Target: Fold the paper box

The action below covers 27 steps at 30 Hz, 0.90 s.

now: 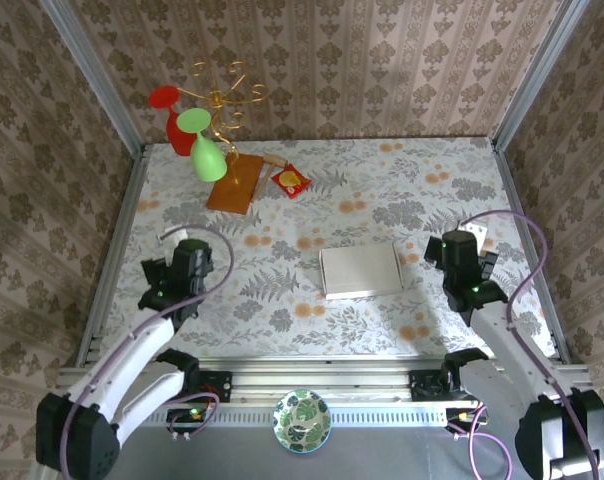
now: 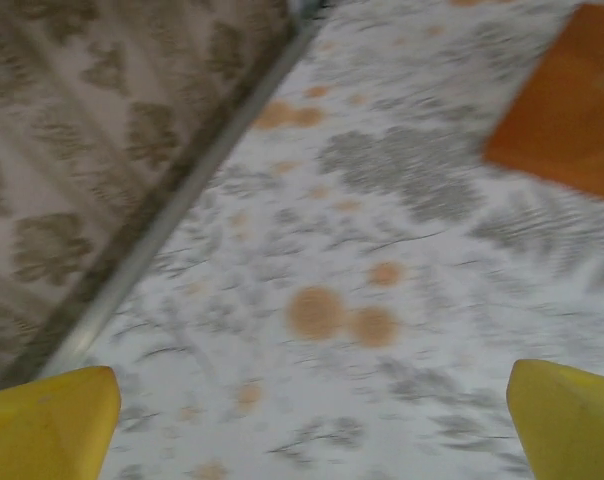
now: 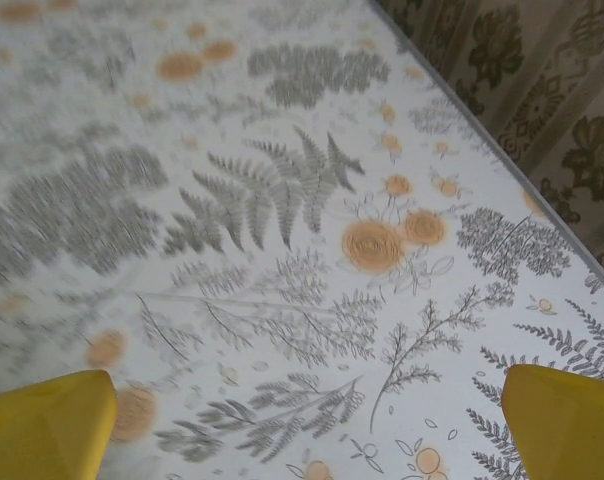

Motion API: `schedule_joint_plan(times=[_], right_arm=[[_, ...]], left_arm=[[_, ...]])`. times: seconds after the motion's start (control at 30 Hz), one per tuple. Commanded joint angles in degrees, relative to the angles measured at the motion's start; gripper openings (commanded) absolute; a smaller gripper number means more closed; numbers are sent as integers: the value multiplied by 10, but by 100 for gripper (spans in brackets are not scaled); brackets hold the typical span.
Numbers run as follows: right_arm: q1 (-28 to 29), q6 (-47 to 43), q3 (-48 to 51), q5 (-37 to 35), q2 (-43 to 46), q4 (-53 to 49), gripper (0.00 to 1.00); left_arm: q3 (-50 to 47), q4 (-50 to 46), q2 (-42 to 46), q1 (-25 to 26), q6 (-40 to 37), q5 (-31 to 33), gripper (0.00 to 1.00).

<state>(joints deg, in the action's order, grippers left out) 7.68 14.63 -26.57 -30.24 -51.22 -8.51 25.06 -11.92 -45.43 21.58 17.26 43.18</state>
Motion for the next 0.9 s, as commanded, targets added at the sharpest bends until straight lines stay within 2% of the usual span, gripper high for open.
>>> schedule_joint_plan(times=[0.0, 0.17, 0.33, 0.43, 0.6, 0.63, 0.73, 0.77, 0.83, 0.87], right_arm=[[-2, -84, 19, -8, -42, 167, 100], [-5, -92, 32, 52, -148, 274, 100], [-4, -99, -7, 70, -241, 330, 100], [-6, -102, -5, 88, -274, 414, 100], [-16, -142, -1, 135, -327, 492, 100], [-22, -138, 9, 149, -339, 521, 100], [-38, -130, 20, 180, -342, 544, 100], [-38, -128, 30, 178, -344, 561, 100], [-40, -127, 56, 174, -364, 623, 100], [-40, -127, 64, 171, -372, 650, 100]], left_arm=[[-76, 165, 52, -45, -132, 18, 100], [-108, 178, 10, -146, -130, -161, 100], [-88, 304, -108, -173, -157, -267, 100], [-72, 386, -184, -183, -151, -300, 100], [-70, 561, -295, -213, -126, -331, 100], [-50, 522, -302, -218, -124, -344, 100], [-50, 594, -337, -222, -160, -372, 100], [-65, 646, -364, -222, -159, -369, 100], [-109, 822, -452, -225, -168, -376, 100], [-120, 859, -465, -228, -173, -395, 100]])
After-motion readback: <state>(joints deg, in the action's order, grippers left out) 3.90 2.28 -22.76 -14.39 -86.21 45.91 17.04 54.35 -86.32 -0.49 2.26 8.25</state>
